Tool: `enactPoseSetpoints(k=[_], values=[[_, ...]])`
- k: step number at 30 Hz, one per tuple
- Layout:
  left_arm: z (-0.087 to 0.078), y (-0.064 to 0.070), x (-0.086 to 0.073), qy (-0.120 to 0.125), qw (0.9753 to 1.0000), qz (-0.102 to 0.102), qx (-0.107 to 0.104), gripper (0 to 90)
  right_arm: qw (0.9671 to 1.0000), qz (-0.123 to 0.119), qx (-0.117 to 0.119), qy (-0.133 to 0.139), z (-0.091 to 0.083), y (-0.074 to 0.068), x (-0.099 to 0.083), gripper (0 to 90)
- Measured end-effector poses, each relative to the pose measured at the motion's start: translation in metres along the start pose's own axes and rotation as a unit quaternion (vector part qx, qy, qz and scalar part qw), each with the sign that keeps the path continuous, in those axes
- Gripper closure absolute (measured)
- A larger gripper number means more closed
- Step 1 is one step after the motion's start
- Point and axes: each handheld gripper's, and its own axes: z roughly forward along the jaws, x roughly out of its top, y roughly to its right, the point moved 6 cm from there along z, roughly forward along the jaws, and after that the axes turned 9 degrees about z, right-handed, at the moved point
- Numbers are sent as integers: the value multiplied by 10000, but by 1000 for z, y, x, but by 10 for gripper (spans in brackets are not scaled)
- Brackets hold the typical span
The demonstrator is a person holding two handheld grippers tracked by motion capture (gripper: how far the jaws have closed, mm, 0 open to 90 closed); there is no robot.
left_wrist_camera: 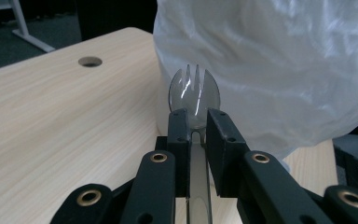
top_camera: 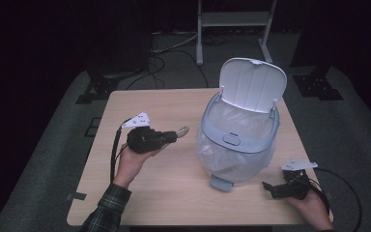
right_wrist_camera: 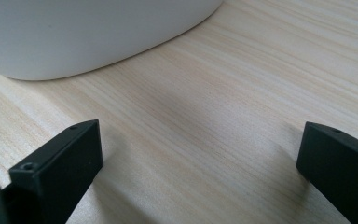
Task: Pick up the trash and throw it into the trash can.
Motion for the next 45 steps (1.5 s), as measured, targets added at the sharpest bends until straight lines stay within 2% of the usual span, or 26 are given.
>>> enactPoseSetpoints(k=[16,21,30,45], values=[[-8,3,38,346,9993,65,-132,795,10000,-1,0,-1,0,0,0,0],[-9,6,51,431,9988,172,-139,795,10000,1,0,-1,0,0,0,0],[-7,14,82,531,9974,403,-280,795,10000,0,-1,-1,0,0,0,0],[-1,24,111,605,9954,621,-419,795,10000,-1,-1,0,0,0,0,0]])
